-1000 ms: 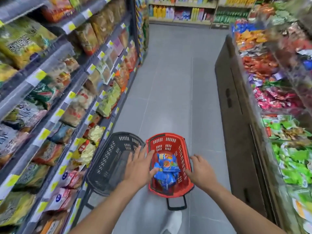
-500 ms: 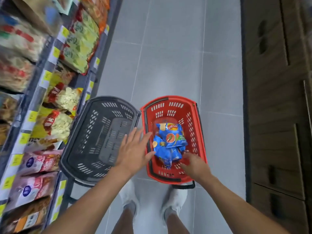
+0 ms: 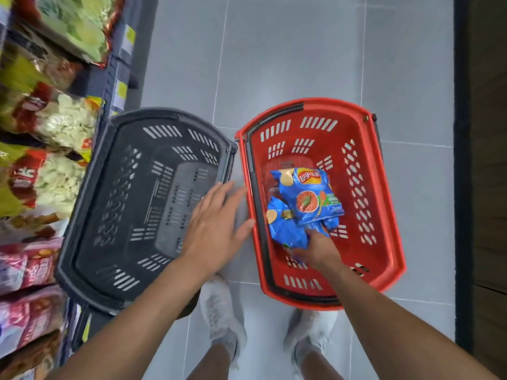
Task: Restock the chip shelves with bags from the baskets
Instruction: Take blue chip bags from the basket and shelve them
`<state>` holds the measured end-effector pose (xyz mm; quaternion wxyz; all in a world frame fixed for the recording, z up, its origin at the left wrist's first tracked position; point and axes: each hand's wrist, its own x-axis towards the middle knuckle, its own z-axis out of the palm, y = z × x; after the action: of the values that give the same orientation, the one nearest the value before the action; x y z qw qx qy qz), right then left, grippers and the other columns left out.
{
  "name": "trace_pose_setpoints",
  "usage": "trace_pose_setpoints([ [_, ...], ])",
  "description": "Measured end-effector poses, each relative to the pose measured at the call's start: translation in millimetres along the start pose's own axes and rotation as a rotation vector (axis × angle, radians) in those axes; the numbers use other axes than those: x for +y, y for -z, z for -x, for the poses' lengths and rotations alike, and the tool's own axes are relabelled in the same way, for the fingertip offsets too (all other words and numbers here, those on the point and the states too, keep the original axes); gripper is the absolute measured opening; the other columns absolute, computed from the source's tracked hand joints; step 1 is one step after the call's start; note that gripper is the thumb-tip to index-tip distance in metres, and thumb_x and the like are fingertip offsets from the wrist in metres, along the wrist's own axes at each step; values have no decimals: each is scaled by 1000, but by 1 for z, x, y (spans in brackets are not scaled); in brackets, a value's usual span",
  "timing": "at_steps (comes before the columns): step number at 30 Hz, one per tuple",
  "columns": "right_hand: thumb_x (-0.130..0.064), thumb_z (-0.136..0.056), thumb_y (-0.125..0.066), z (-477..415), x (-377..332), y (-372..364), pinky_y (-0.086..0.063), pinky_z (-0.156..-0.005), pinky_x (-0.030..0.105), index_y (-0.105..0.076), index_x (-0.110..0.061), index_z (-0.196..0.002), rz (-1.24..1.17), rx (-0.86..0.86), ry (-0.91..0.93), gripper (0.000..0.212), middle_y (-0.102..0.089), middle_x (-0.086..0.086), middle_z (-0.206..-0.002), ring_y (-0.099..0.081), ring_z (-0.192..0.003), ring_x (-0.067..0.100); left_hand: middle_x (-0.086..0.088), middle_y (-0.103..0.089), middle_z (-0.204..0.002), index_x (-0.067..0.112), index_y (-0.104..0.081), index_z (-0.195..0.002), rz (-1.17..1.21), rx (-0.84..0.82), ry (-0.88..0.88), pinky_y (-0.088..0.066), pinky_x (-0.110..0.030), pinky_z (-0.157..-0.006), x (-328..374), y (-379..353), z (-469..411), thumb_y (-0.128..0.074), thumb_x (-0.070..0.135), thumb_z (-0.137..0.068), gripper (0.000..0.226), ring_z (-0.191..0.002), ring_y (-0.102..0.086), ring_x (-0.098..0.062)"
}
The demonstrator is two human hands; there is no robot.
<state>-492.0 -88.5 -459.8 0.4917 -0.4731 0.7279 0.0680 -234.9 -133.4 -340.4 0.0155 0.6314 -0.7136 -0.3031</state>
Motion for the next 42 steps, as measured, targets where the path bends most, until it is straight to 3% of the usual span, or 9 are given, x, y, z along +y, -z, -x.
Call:
trace_pose_setpoints([
  [6,-23,-89,-70,10,6,24,-36,-66,32,-67,-11,-93,55,40,28,13,-65,7,-82,-67,-89,34,4,-18,-172,31,-31,-160,-16,-73,41,-13,-42,-128,7,23,-3,-56,50,-101,67,-160,-8,-18],
  [12,-24,-95,-70,63,-11,106,-50,-66,19,-74,-20,-101,-70,-60,131,9,-74,-7,-87,-66,-75,4,4,-22,-170,33,-29,-160,17,-132,-2,-18,-45,-129,33,56,2,-59,42,-101,67,-159,-16,-17],
  [16,-7,-97,-67,101,-25,161,-55,-79,23,-76,-15,-104,-399,-167,116,14,-80,-5,-94,-73,-87,5,5,-30,-166,29,-35,-159,83,-192,-43,-27,-42,-126,54,69,-1,-63,38,-99,67,-154,-28,-15],
  [19,-2,-98,-62,119,-32,188,-59,-92,31,-70,-1,-119,-691,-223,49,23,-76,15,-113,-72,-109,28,4,-44,-157,23,-43,-154,348,-144,77,-36,-27,-118,70,70,-4,-67,37,-98,63,-140,-43,-1],
  [22,-2,-97,-57,132,-42,203,-59,-93,32,-66,5,-123,-937,-251,42,28,-72,22,-120,-70,-111,32,7,-63,-135,23,-54,-133,889,-126,282,-43,-2,-88,89,74,-2,-76,24,-95,44,-102,-57,26],
  [27,-6,-94,-55,144,-59,197,-61,-90,35,-61,10,-128,-1174,-289,95,38,-68,27,-126,-71,-109,31,4,-76,-122,30,-61,-132,1344,-412,522,-58,-40,-93,109,65,-6,-85,71,-56,89,-105,-72,-14],
  [29,-6,-97,-53,148,-63,188,-60,-90,34,-60,10,-128,-1182,-311,116,36,-68,26,-127,-70,-113,32,3,-78,-117,28,-61,-129,1395,-416,536,-60,-37,-85,113,57,-4,-90,72,-43,100,-103,-74,-17],
  [33,-5,-97,-52,154,-70,177,-61,-83,29,-64,6,-122,-1155,-281,138,29,-71,22,-122,-73,-107,27,-1,-80,-111,22,-60,-128,1537,-295,565,-62,-32,-75,123,57,-1,-80,38,-73,60,-97,-78,-19],
  [42,-21,-90,-64,158,-71,167,-57,-94,29,-66,-3,-126,-1124,-370,147,41,-71,16,-126,-68,-118,27,-9,-80,-109,19,-66,-118,1588,-119,609,-60,-48,-89,121,63,4,-78,29,-73,47,-93,-78,-27],
])
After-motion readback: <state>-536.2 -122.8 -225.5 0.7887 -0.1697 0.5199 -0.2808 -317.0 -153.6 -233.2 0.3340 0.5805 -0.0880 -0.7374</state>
